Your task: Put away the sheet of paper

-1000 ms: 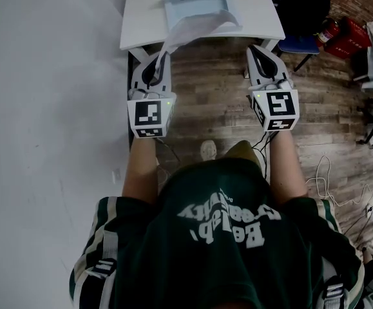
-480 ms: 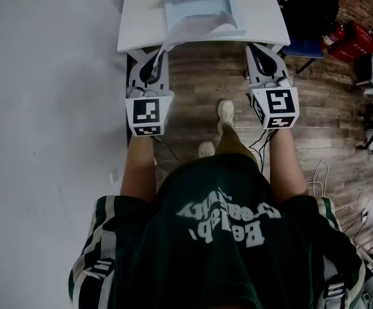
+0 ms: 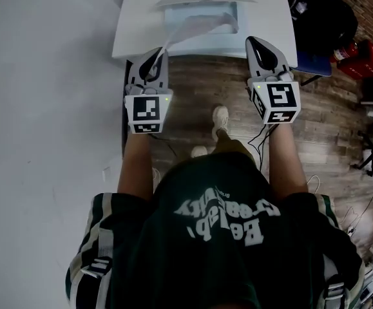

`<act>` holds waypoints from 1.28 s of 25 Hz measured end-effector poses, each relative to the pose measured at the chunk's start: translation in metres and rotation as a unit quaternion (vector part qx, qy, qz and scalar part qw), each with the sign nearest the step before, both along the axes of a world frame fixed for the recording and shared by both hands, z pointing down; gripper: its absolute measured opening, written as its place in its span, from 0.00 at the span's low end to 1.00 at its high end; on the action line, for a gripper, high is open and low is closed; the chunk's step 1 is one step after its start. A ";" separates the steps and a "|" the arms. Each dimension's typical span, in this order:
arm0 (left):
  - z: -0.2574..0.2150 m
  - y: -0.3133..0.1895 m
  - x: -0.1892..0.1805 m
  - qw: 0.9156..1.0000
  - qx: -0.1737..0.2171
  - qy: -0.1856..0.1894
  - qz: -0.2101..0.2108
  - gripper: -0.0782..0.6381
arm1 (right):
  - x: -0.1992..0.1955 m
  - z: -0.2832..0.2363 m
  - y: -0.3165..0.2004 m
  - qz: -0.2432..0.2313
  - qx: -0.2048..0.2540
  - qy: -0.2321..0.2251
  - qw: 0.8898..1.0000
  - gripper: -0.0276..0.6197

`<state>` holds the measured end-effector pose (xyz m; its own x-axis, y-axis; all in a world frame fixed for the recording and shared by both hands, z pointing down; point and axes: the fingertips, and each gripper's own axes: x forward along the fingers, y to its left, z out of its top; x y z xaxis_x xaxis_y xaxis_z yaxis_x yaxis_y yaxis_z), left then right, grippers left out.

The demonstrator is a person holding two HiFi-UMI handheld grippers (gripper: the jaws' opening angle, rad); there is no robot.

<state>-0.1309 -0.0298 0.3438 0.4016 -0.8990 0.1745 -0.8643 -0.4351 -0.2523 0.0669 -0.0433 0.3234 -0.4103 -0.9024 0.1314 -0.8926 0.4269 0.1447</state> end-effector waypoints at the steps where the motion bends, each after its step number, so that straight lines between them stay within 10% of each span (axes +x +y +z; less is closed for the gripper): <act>1: 0.004 -0.009 0.003 1.000 -0.003 -0.005 -0.003 0.11 | 0.003 0.003 -0.012 -0.004 -0.003 0.001 1.000 0.03; 21: 0.046 -0.117 0.027 0.995 -0.046 -0.062 -0.056 0.11 | 0.029 0.094 -0.166 -0.023 -0.106 0.030 0.994 0.03; 32: 0.051 -0.147 0.026 0.994 -0.046 -0.079 -0.059 0.11 | 0.032 0.077 -0.211 -0.019 -0.069 0.048 0.996 0.03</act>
<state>-0.1053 -0.1772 0.3949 0.2558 -0.9154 0.3108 -0.8629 -0.3612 -0.3534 0.0991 -0.2541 0.4001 -0.4237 -0.8573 0.2923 -0.8604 0.4818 0.1658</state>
